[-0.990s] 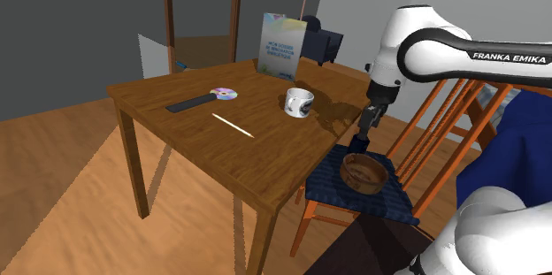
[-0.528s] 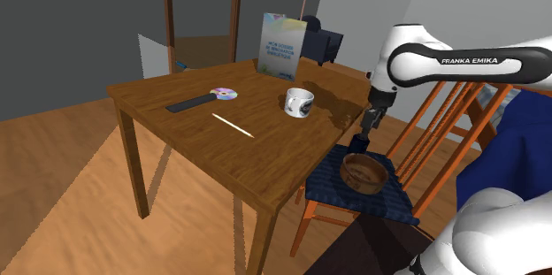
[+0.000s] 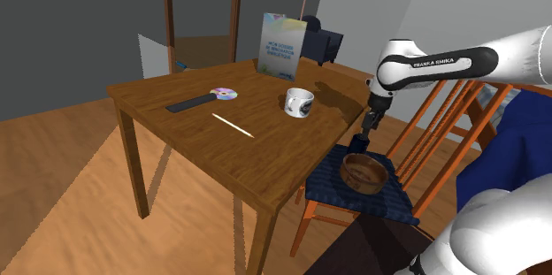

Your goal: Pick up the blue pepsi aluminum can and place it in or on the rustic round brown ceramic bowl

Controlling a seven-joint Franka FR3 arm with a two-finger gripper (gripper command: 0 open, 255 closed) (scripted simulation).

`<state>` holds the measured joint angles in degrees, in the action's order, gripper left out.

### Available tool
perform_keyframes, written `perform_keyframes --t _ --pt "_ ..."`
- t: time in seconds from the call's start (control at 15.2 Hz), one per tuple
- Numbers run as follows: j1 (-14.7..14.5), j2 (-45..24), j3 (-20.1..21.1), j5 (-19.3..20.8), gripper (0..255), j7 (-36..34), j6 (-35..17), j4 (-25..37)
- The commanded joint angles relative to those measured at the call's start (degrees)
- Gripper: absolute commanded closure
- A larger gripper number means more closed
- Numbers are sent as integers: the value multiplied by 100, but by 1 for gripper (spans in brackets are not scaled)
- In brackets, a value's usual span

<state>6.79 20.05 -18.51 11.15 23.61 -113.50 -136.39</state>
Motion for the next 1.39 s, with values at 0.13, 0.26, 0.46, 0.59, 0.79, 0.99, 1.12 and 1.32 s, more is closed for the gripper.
perform_keyframes --t 0.13,0.26,0.46,0.59,0.79,0.99,1.12,1.32 --pt "91 -827 -413 -157 0 562 -348 442" --pt "144 -1244 -589 -298 0 855 -491 678" --pt "251 -1902 -808 -585 0 1319 -662 1083" --pt "356 -2358 -909 -818 0 1636 -741 1389" --pt "543 -2959 -979 -1143 0 2037 -794 1827" --pt "570 -3067 -964 -1200 0 2078 -1013 1705" --pt "585 -3145 -955 -1244 0 2109 -1158 1629" --pt "608 -3252 -940 -1306 0 2152 -1344 1540"
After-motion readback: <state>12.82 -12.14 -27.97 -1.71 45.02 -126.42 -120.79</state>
